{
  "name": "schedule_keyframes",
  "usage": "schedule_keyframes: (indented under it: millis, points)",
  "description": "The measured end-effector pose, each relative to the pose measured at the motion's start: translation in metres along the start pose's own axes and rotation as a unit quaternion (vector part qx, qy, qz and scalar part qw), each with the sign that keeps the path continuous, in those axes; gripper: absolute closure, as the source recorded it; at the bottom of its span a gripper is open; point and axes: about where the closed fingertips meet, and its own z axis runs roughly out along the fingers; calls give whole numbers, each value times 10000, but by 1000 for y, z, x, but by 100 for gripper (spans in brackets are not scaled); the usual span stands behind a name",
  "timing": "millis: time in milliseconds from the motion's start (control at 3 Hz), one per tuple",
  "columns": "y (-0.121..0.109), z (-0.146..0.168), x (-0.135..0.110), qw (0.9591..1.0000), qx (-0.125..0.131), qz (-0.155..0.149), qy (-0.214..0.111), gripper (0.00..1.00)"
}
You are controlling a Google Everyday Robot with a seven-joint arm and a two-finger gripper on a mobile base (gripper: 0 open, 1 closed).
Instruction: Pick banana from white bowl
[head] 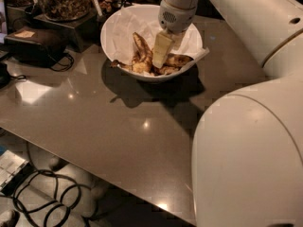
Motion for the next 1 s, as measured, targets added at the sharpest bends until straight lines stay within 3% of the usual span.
schedule_keyframes:
  millis: [667, 1000]
  points:
    - [-11, 16, -1, 9999, -42, 89, 132, 39]
    - [-15, 23, 1, 9997, -68, 127, 188, 58]
